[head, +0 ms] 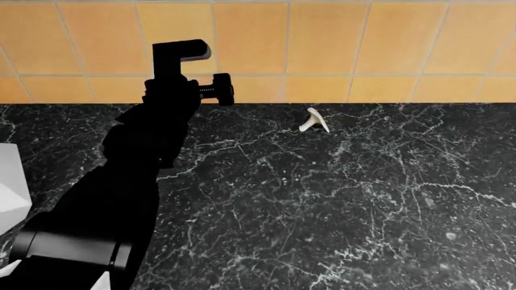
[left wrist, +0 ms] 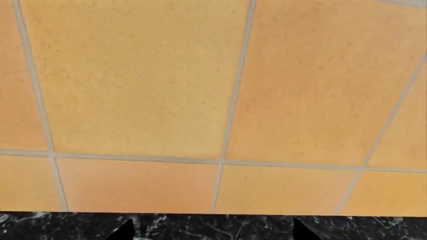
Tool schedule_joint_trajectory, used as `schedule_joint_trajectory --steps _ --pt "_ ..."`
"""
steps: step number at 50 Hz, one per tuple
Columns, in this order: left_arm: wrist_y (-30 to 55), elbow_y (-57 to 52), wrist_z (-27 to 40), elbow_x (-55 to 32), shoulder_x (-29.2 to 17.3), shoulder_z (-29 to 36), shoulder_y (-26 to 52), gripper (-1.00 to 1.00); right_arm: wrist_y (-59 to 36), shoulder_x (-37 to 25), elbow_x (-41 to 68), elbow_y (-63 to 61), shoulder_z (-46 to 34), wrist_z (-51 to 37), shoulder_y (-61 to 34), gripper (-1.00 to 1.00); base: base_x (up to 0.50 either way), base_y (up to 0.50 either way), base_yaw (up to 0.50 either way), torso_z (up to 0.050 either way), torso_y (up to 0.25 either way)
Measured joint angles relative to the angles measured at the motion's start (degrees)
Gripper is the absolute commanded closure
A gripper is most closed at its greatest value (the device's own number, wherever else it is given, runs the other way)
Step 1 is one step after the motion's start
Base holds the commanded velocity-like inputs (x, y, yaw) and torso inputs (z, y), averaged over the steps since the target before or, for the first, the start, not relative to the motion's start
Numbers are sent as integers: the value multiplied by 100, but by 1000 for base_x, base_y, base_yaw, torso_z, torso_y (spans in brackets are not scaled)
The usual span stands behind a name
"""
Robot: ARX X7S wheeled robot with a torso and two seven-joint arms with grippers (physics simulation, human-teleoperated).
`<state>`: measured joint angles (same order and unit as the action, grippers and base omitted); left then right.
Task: Pick the cereal and honey bottle from the counter and place them in the cabinets closest to them.
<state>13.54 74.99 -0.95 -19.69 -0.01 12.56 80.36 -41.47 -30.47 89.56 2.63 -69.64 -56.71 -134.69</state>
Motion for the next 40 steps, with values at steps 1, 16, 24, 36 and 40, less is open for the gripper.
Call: schedule_joint_trajectory --steps 1,16,24,36,40 --pt "-1 0 0 1 0 0 0 -100 -19 -7 25 -56 29 -17 3 -100 0 0 0 0 0" --pt "-15 0 4 4 0 -3 2 -100 -436 -107 7 -1201 797 -489 30 -100 0 0 0 0 0" --pt "-23 0 5 1 0 -4 3 -100 -723 -86 -74 -1617 1201 -686 62 -100 0 0 0 0 0" --pt "-76 1 1 -107 -1 -15 112 -100 -1049 -102 -45 -1949 1634 -892 123 -100 0 0 0 0 0" --pt "-130 0 -49 -324 -2 142 237 -100 -1110 -135 30 -2072 1760 -976 178 -100 0 0 0 0 0"
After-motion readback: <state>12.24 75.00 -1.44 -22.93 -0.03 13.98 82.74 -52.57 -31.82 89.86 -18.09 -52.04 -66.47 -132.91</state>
